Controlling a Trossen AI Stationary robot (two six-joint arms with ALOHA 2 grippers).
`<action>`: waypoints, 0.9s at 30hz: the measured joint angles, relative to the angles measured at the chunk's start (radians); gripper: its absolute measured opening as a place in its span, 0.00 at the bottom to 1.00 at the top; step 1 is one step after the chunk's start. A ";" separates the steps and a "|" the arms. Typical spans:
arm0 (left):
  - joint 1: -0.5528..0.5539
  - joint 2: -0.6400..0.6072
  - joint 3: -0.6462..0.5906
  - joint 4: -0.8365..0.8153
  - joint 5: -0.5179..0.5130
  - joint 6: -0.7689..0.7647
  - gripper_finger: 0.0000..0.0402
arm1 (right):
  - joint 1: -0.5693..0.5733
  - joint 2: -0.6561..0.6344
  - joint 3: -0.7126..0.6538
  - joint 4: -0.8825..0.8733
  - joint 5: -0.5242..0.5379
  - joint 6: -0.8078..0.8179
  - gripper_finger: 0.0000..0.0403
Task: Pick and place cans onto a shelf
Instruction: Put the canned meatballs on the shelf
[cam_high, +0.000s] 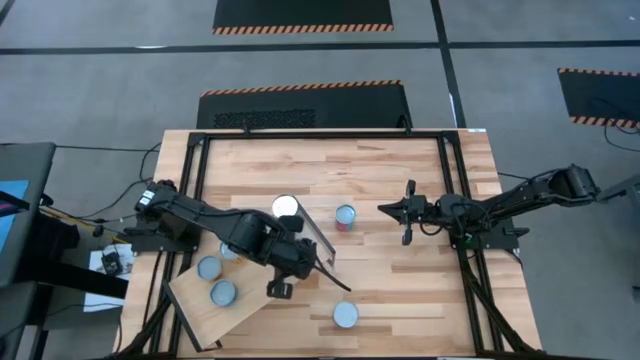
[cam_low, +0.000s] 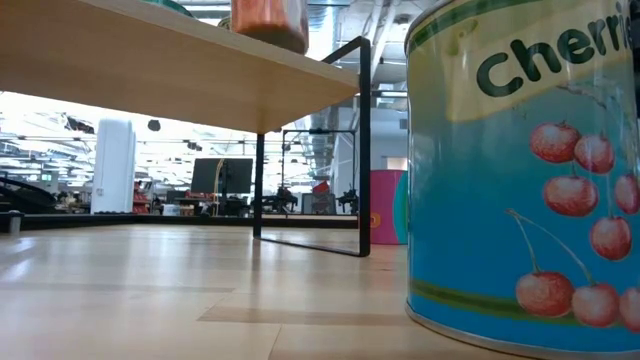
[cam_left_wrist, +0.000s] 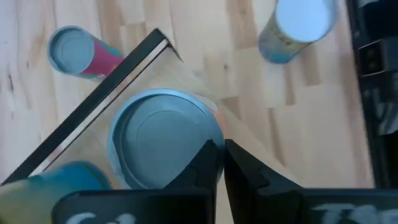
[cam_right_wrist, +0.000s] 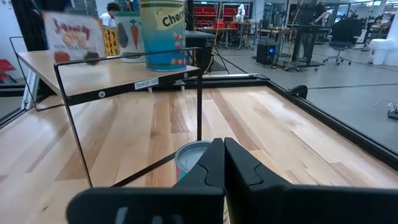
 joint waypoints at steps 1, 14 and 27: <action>-0.006 0.000 0.019 -0.010 0.003 -0.013 0.01 | 0.000 0.000 0.000 0.000 0.000 0.000 0.03; -0.186 0.000 0.110 -0.267 0.094 -0.503 0.01 | 0.000 0.000 0.000 0.000 0.000 -0.011 0.03; -0.326 -0.002 0.039 -0.269 -0.040 -0.782 0.00 | 0.005 0.000 0.005 0.001 0.000 -0.016 0.03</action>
